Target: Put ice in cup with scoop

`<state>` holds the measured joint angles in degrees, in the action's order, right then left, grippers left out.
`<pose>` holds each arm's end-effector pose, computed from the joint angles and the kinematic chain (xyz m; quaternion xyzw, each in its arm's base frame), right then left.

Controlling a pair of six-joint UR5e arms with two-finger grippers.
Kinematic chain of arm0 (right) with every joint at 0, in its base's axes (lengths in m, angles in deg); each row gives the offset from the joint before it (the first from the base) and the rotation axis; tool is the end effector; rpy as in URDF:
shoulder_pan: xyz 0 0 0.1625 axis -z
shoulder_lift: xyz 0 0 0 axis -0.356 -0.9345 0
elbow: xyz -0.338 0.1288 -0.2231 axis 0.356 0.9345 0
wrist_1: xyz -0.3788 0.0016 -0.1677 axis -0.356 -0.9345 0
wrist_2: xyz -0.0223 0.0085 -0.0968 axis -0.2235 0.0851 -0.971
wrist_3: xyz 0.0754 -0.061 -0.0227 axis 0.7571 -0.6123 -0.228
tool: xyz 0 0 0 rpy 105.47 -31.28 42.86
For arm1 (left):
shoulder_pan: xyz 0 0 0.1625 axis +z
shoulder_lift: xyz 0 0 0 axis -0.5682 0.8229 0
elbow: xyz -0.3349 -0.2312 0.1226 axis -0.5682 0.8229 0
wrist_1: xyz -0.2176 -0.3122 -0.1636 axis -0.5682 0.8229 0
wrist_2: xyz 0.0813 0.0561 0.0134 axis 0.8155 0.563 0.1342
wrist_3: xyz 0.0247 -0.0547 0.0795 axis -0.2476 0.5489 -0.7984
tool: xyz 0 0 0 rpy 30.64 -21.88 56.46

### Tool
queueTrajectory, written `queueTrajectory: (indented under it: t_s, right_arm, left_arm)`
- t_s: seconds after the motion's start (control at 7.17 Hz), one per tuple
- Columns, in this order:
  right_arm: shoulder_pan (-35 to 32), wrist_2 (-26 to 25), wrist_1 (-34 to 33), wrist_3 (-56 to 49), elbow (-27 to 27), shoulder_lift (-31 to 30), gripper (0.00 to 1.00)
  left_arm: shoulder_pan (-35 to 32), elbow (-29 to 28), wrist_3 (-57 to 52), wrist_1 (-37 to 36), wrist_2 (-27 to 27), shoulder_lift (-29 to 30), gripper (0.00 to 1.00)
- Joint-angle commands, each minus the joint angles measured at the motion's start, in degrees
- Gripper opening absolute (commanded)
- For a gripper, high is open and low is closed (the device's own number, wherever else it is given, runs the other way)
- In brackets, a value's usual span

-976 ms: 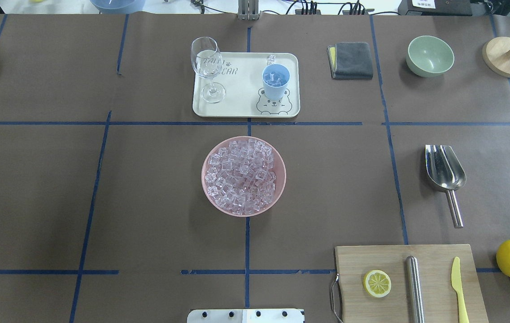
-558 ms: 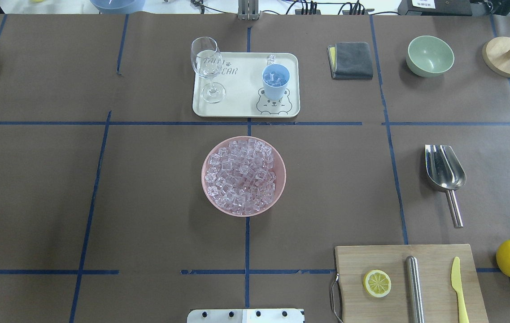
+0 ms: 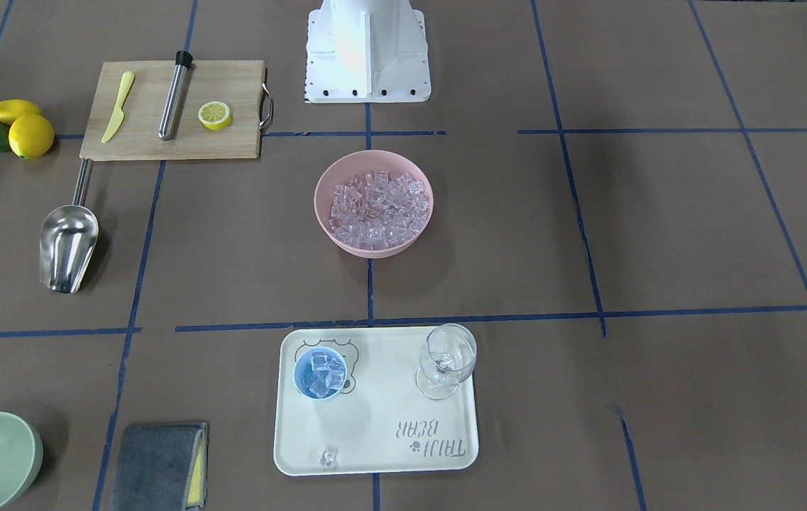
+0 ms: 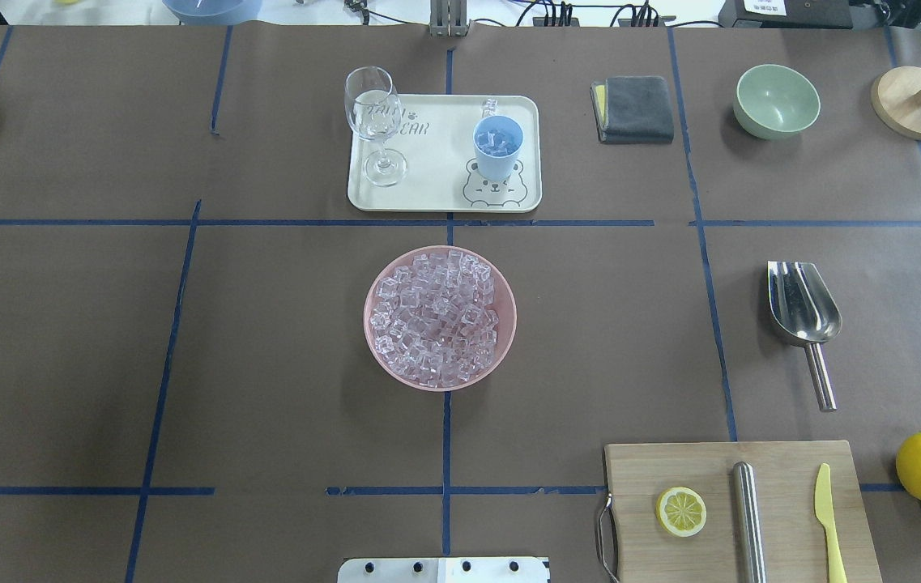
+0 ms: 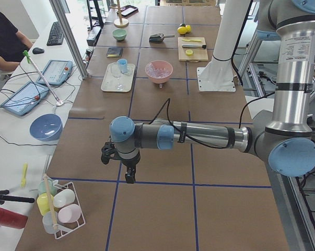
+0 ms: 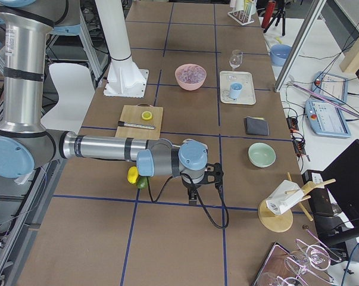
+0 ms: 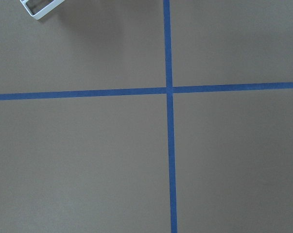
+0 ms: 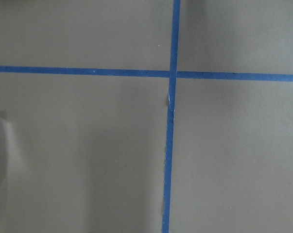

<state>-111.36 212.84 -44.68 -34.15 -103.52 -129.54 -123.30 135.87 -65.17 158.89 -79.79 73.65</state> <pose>0.0604 -0.4387 0.6420 0.0363 -0.4264 0.0022 0.9038 -0.0533 -0.4958 0.6254 0.0031 0.3703 0.0173 0.9287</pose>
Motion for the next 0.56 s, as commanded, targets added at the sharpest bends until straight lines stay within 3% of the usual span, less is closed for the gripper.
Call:
queueTrajectory:
  t_s: [0.0, 0.14, 0.42]
  right_arm:
    - [-2.0, 1.1, -7.8, 0.1, -5.5, 0.3, 1.0]
    - [-2.0, 0.1, -11.3, 0.1, -8.3, 0.3, 1.0]
    - [-2.0, -0.2, -10.8, 0.4, -5.4, 0.1, 1.0]
  left_arm:
    - [0.0, 0.0, 0.1, 0.0, 0.1, -0.2, 1.0]
    - [0.0, 0.0, 0.1, 0.0, 0.2, -0.2, 1.0]
    - [0.0, 0.0, -0.5, 0.2, 0.4, -0.2, 1.0]
